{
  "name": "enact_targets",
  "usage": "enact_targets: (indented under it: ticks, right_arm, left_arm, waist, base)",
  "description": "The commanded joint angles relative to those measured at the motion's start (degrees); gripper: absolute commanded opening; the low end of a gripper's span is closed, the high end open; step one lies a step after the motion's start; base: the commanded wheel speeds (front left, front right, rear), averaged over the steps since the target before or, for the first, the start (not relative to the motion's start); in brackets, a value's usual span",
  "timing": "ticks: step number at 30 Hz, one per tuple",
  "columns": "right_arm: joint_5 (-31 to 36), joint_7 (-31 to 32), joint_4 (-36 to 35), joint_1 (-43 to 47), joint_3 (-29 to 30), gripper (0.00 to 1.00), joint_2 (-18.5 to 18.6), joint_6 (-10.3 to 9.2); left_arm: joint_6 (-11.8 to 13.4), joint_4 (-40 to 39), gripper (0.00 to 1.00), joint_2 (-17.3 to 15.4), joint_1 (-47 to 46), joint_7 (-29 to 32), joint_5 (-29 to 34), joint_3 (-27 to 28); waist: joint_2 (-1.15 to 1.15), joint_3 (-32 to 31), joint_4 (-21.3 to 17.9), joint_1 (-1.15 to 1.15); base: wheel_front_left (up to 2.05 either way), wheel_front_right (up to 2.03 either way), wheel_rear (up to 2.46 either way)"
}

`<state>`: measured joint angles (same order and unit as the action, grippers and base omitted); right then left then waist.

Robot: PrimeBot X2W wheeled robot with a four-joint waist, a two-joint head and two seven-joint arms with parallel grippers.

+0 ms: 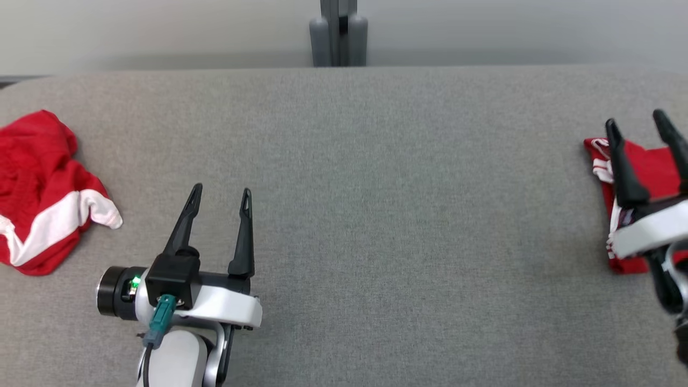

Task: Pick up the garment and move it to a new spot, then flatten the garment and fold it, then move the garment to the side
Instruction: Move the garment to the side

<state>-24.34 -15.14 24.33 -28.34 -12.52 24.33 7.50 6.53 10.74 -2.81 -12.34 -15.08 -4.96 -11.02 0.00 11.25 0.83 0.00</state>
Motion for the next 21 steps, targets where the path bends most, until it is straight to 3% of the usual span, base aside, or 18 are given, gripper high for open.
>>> enact_targets:
  ticks: [1,10,15,21]
  right_arm:
    - [1.3,0.0,-1.7,2.2,1.6,1.00,-1.5,-0.01]
    - [12.7,0.0,-10.8,17.1,12.0,1.00,-16.7,-0.02]
    - [16.8,0.0,-12.5,22.7,16.6,1.00,-20.3,0.00]
    - [19.6,0.0,-14.1,26.3,18.1,1.00,-21.3,0.00]
  left_arm:
    - [-0.3,-0.2,1.00,-0.2,0.7,0.0,-0.1,0.4]
    - [-0.2,-0.1,1.00,-0.2,6.1,0.0,-2.0,2.3]
    - [-0.8,0.3,1.00,-0.2,9.5,0.0,-3.8,2.6]
    - [-0.4,0.7,1.00,-0.2,11.3,0.0,-4.6,3.3]
  waist:
    - [0.00,-2.7,0.1,0.00]
    - [0.00,-8.0,-0.4,0.00]
    - [0.00,-10.1,-0.5,0.00]
    - [0.00,-10.8,-0.5,0.00]
  base:
    - [0.00,0.00,0.00]
    - [0.00,0.00,0.00]
    - [0.00,0.00,0.00]
    - [0.00,0.00,0.00]
